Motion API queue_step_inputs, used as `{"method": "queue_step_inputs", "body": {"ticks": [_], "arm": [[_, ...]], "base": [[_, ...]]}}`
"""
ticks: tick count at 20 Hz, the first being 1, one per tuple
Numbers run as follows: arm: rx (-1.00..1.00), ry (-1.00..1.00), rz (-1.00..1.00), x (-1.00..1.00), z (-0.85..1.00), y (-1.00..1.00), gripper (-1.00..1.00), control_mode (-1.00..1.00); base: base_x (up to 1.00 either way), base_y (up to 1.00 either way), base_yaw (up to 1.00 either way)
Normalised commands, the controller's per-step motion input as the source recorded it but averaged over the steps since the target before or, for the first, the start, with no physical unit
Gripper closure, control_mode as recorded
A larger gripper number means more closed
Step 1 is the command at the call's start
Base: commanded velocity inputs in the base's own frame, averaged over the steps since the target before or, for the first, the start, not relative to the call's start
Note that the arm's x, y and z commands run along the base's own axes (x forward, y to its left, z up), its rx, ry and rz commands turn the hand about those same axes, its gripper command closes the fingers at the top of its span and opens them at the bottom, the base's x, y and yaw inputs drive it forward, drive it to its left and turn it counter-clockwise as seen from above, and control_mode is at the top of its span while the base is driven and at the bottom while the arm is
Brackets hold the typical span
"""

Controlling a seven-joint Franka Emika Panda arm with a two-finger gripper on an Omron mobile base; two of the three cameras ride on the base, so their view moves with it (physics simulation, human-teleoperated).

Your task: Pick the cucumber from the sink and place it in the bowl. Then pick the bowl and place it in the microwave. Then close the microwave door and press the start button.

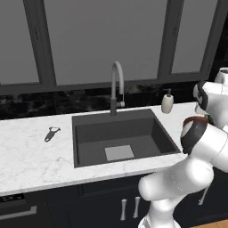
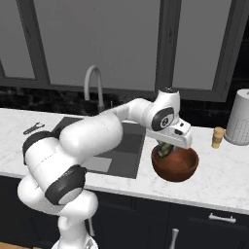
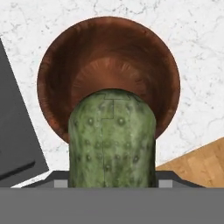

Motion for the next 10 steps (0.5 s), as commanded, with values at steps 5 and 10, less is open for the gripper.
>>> {"method": "queue_step_inputs", "body": {"ticks": [5, 10], "arm": [[0.06, 0.01, 0.0, 0.33, -0.4, -0.34, 1.0, -1.0], [0.04, 0.01, 0.0, 0.25, -0.48, -0.03, 1.0, -1.0]], "base": [[0.0, 0.0, 0.0], [0.0, 0.0, 0.0]]}}
